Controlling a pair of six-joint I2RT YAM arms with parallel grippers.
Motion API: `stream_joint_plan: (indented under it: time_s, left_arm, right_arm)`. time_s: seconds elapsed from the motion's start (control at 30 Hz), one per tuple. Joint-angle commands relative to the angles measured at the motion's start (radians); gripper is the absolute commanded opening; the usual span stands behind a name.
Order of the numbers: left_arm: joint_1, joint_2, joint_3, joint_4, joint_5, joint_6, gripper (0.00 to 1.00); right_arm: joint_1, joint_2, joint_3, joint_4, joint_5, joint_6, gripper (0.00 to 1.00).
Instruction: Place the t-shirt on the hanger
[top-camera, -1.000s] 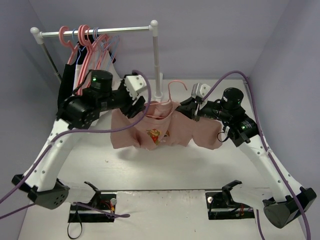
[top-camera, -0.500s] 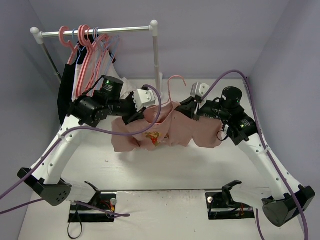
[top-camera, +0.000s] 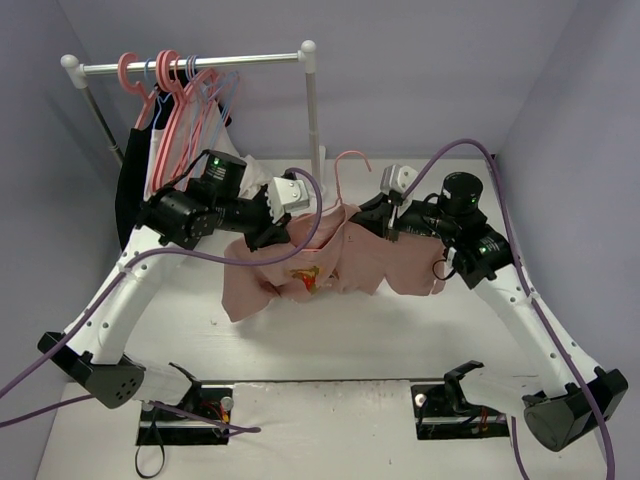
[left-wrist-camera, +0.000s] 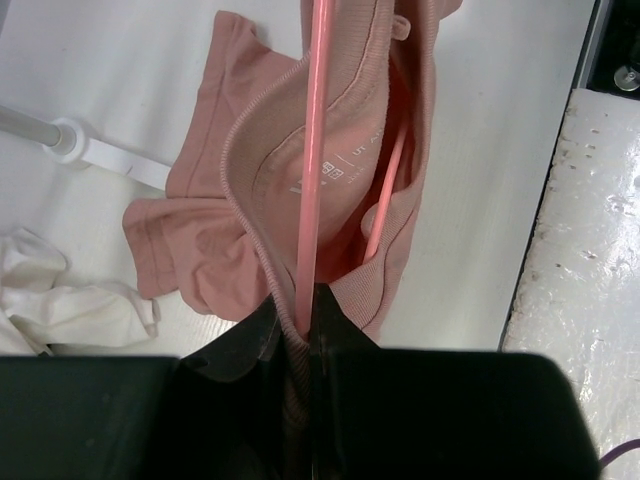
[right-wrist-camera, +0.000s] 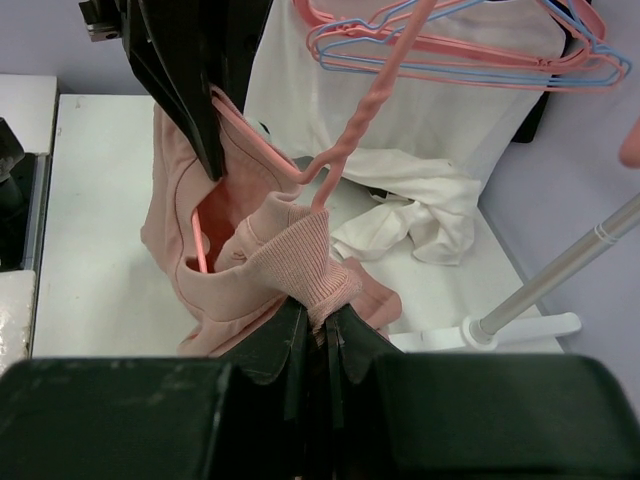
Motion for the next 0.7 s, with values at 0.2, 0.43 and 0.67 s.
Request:
stream_joint_plan:
  time_s: [0.2,0.43,0.67]
  left_arm:
    - [-0.035,0.038,0.091,0.065,0.097,-0.034,0.0]
    - [-0.04,0.069,0.146,0.068,0.11,-0.048,0.0]
    - [-0.038,-0.007,0.095,0.142,-0.095,-0.08,0.0]
  right_arm:
    - [0.008,0.021,0.048,0.101,-0.054,0.005,0.0]
    - [0.011,0.039,0.056,0.102,-0.072,0.006,0.0]
    - [-0.035,-0.006,0.009,0.084,0.056,-0.005,0.21]
